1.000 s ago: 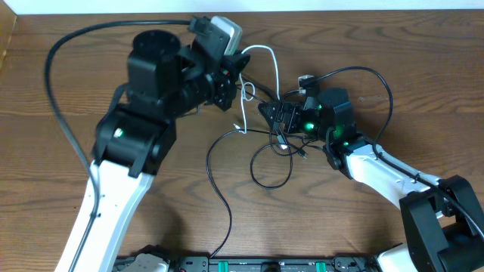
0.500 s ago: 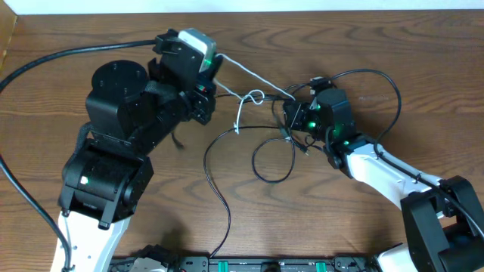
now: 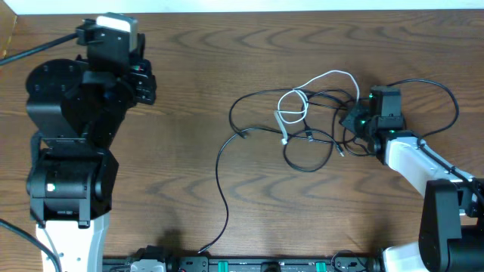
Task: Untangle cables
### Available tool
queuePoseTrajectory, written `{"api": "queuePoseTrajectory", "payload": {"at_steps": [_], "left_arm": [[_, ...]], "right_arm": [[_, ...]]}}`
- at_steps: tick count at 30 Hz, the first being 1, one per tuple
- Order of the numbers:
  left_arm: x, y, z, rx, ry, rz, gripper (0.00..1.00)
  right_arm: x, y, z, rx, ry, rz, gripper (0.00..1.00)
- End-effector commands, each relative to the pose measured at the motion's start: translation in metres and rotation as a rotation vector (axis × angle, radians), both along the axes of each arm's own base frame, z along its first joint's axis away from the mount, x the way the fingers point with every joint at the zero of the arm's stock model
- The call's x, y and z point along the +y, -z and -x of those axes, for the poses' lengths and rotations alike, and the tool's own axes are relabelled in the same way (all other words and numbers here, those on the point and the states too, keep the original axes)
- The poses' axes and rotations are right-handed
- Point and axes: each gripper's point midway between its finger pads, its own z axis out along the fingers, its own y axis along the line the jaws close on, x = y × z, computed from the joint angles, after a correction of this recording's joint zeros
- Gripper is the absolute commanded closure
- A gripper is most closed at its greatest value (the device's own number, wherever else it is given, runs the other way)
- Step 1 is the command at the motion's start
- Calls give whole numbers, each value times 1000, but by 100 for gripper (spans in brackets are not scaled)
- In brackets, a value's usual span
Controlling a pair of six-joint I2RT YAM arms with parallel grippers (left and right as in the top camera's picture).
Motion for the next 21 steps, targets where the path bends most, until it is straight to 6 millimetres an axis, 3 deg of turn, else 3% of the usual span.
{"api": "queuePoseTrajectory", "payload": {"at_steps": [1,4,6,8,11,13,17,21], "left_arm": [[-8,-14,5,-31,57,9,93],[-13,-7,-2,-3,85,35,93],[-21,0,-7,23,127,59,93],[-34,7,-13,55,197,102,92],[-46,23,-27,114,259,161,74],[-51,37,-40,159,276,189,61],[-66,72,-62,255,312,206,56],[-92,99,-71,330,389,218,53]], "right_arm": [[6,5,5,12,-78,33,99],[22,1,2,-11,-120,2,99],[43,-7,-1,-48,-190,-60,99],[78,-25,-5,-133,-337,-143,99],[119,-58,-6,-254,-478,-255,99],[134,-82,-8,-319,-498,-308,99],[155,-130,-2,-448,-572,-374,99],[156,-180,8,-568,-600,-388,99]]}}
